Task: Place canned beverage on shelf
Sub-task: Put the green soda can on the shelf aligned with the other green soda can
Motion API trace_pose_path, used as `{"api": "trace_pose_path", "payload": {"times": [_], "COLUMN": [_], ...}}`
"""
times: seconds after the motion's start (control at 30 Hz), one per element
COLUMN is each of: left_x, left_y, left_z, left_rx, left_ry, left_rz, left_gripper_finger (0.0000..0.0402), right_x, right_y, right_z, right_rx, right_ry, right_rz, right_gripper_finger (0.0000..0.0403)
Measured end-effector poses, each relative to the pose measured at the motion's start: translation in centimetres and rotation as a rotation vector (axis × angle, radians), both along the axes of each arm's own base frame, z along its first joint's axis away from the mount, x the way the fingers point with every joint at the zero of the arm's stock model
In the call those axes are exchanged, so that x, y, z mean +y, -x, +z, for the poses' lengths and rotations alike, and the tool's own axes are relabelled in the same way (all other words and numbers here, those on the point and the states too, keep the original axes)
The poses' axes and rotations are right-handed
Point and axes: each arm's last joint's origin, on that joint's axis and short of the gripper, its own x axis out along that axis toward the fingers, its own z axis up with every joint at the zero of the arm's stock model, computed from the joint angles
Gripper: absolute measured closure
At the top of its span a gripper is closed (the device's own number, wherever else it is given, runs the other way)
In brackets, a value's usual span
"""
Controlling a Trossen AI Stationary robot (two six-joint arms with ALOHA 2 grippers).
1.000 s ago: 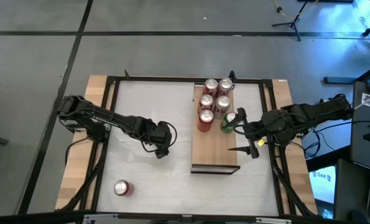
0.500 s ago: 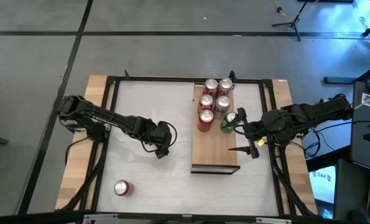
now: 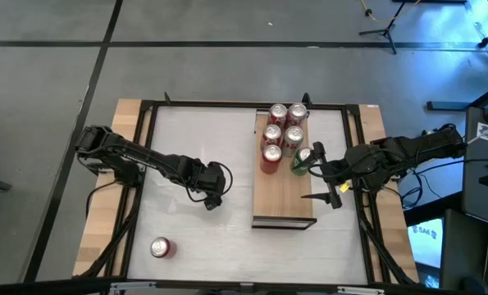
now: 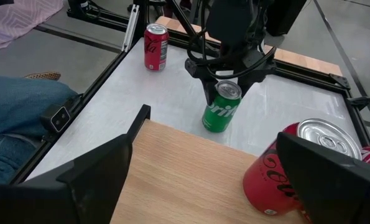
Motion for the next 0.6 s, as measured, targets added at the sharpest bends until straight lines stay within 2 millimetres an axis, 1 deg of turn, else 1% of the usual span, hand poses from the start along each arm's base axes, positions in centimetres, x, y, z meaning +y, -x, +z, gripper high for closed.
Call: {"api": "trace_pose_path", "payload": {"times": [0.23, 0.33, 0.43, 0.5, 0.6], "left_x": [0.0, -0.1, -0.2, -0.3, -0.5], "left_y": [-0.2, -0.3, -0.4, -0.7, -1.4], "left_z": [0.1, 0.1, 0.2, 0.8, 2.6], "left_rx": [-0.021, -0.033, -0.036, -0.040, -0.090], "left_ry": [0.000, 0.009, 0.018, 0.022, 0.018], "left_rz": [-0.004, -0.011, -0.057, -0.095, -0.157], "left_gripper_finger": [0.0118, 0.0121, 0.0121, 0.0121, 0.0121], "right_x": [0.0, 0.0, 0.0, 0.0, 0.2], "right_y": [0.0, 0.0, 0.0, -0.1, -0.6], "right_z": [0.0, 0.0, 0.0, 0.0, -0.1], "right_rx": [-0.001, -0.001, -0.004, -0.003, -0.006], "right_ry": [0.000, 0.000, -0.002, -0.007, -0.034], "right_rz": [0.000, 0.000, 0.000, -0.003, -0.014], "right_gripper_finger": [0.0006, 0.0006, 0.0006, 0.0006, 0.0006]}}
